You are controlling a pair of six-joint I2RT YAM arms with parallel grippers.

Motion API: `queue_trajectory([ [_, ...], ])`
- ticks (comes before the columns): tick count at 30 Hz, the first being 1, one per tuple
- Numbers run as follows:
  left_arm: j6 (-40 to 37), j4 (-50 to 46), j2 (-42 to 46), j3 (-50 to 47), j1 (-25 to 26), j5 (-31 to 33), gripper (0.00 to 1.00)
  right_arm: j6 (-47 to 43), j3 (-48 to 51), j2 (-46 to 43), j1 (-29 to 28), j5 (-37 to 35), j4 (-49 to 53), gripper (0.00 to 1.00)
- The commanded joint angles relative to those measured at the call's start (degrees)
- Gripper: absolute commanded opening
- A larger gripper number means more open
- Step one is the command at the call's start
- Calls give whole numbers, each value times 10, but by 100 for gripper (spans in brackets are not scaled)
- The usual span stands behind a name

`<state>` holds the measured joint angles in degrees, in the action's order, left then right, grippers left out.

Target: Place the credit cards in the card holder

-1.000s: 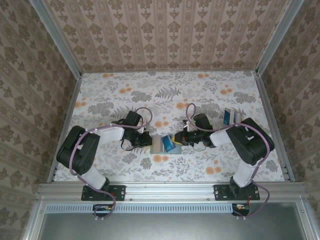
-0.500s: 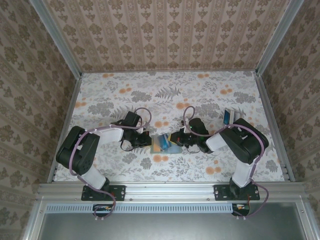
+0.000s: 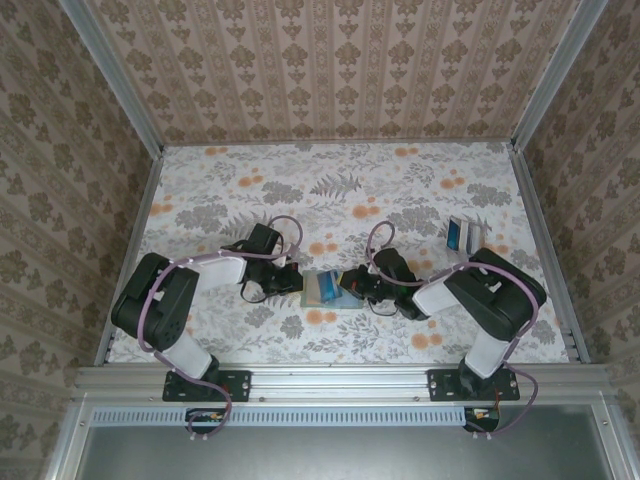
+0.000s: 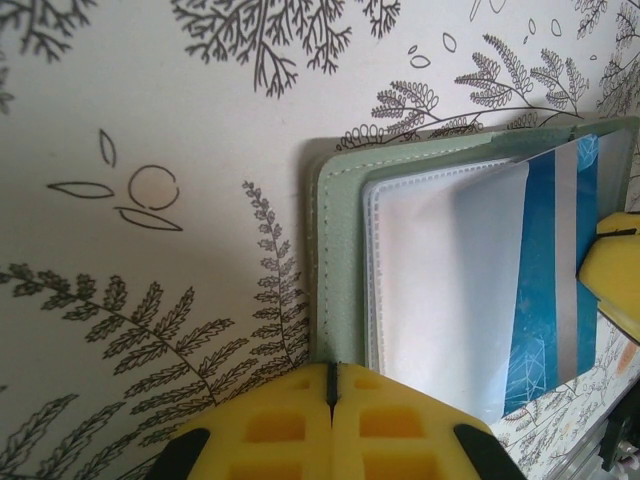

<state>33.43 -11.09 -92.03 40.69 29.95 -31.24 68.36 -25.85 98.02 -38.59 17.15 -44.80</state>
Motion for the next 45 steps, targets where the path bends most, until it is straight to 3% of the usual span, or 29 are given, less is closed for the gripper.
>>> queue_trajectory([
  [1, 1, -10, -5, -9, 3, 9, 0, 20, 10, -9, -25, -48, 34, 8],
  [5, 0, -15, -1, -9, 3, 10, 0, 36, 7, -5, -42, -75, 44, 10],
  [13, 6, -3, -5, -11, 4, 2, 0, 51, 1, -9, -69, -138, 49, 0],
  [17, 6, -6, -5, -9, 5, 0, 0, 60, -17, -9, -98, -178, 62, 1],
  [27, 19, 16, 1, -25, 10, -2, 0, 30, -58, 1, -127, -185, 101, 10],
  [30, 17, 6, 5, -24, 10, 6, 0, 23, -51, -16, -127, -191, 126, 21],
  [33, 23, 13, 14, -31, 10, 9, 0, 6, -46, -51, -127, -204, 179, 23],
  [38, 21, 7, 11, -29, 10, 7, 0, 0, -40, -97, -126, -217, 235, 15],
  [43, 29, 28, 0, -37, 11, -8, 0, 19, -61, -67, -128, -192, 231, 12],
  [45, 36, 39, 1, -41, 13, -9, 0, 25, -78, -43, -135, -186, 233, 26],
])
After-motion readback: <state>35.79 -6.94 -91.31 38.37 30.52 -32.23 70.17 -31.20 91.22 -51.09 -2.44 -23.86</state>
